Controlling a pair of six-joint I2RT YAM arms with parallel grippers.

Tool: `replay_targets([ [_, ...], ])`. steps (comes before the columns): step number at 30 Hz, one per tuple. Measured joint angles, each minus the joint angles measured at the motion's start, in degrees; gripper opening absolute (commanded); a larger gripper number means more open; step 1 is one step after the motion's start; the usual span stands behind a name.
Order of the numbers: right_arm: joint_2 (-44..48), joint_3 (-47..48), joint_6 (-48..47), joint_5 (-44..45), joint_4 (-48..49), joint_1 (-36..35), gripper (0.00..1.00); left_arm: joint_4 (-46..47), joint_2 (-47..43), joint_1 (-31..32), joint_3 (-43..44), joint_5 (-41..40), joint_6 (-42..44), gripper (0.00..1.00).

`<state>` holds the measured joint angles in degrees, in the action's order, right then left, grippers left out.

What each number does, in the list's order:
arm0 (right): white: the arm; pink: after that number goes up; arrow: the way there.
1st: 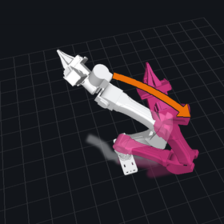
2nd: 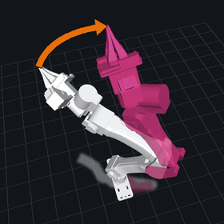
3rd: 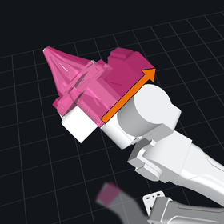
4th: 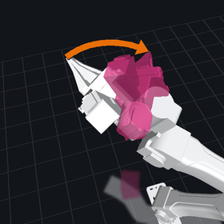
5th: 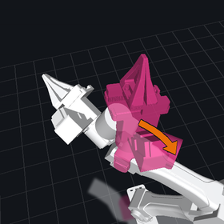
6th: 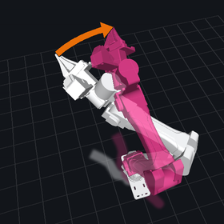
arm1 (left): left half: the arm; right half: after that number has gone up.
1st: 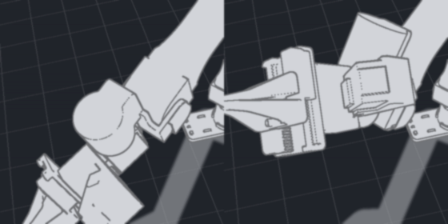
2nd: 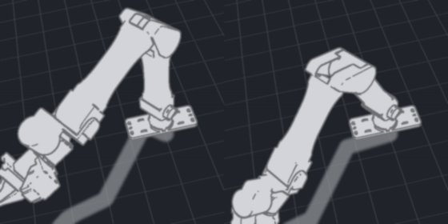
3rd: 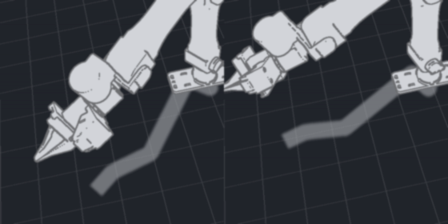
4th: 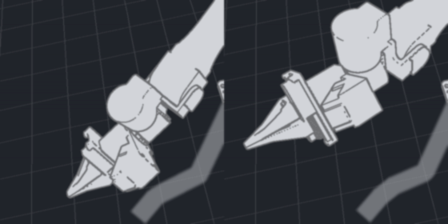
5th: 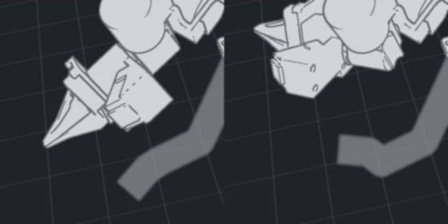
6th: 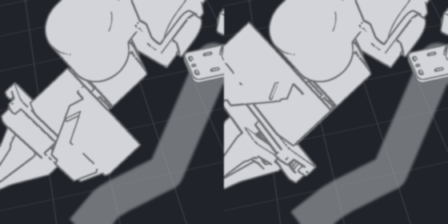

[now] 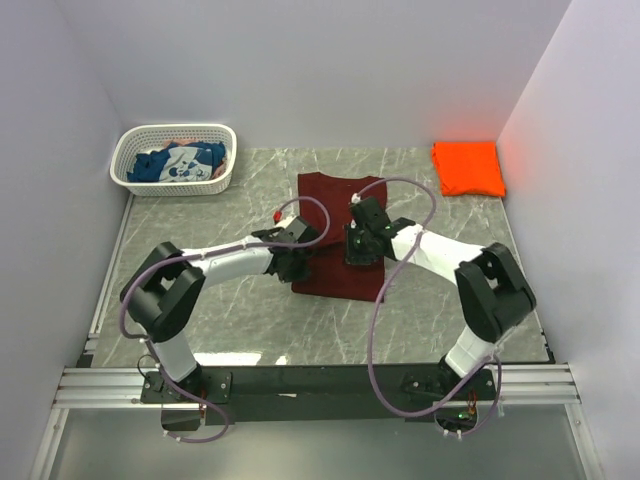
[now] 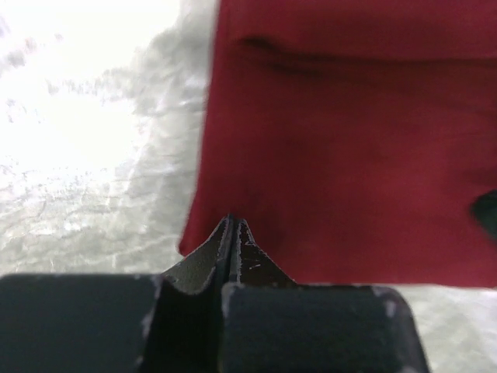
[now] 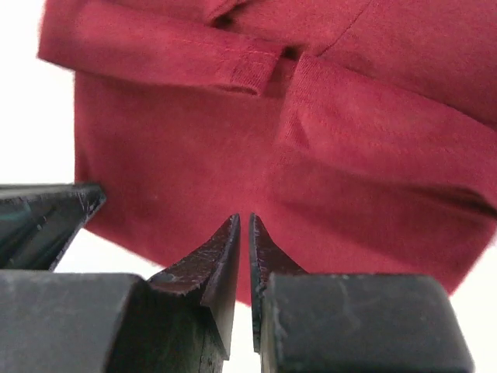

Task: Fold and stack the t-shirts
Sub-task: Fold the tshirt

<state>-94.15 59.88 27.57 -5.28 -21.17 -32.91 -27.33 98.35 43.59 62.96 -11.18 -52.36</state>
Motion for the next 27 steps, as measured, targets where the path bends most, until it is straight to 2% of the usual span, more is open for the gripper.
replay_targets([
  [6, -6.69, 1.11, -2.21, 1.03, 1.9, -0.07, 0.16, 4.31, 0.07, 0.07, -5.49, 1.14, -1.44, 0.01],
  [11, -11.98, 7.13, -4.72, 3.3, 1.64, 1.14, 0.17, 7.41, -1.46, 0.04, -8.17, 1.11, -1.99, 0.01],
  [20, -18.29, 20.68, -4.52, 3.82, 2.29, 11.41, 0.25, 10.75, -4.33, 0.24, -12.26, 1.2, -3.26, 0.01],
  [24, -14.53, 16.61, -3.61, -0.22, 4.96, 12.92, 0.32, 9.2, -6.27, 0.68, -13.57, 1.29, -4.11, 0.01],
  [27, -6.21, 5.79, -1.88, -6.21, 8.48, 12.57, 0.34, 5.9, -8.13, 0.87, -14.12, 1.22, -4.42, 0.02],
])
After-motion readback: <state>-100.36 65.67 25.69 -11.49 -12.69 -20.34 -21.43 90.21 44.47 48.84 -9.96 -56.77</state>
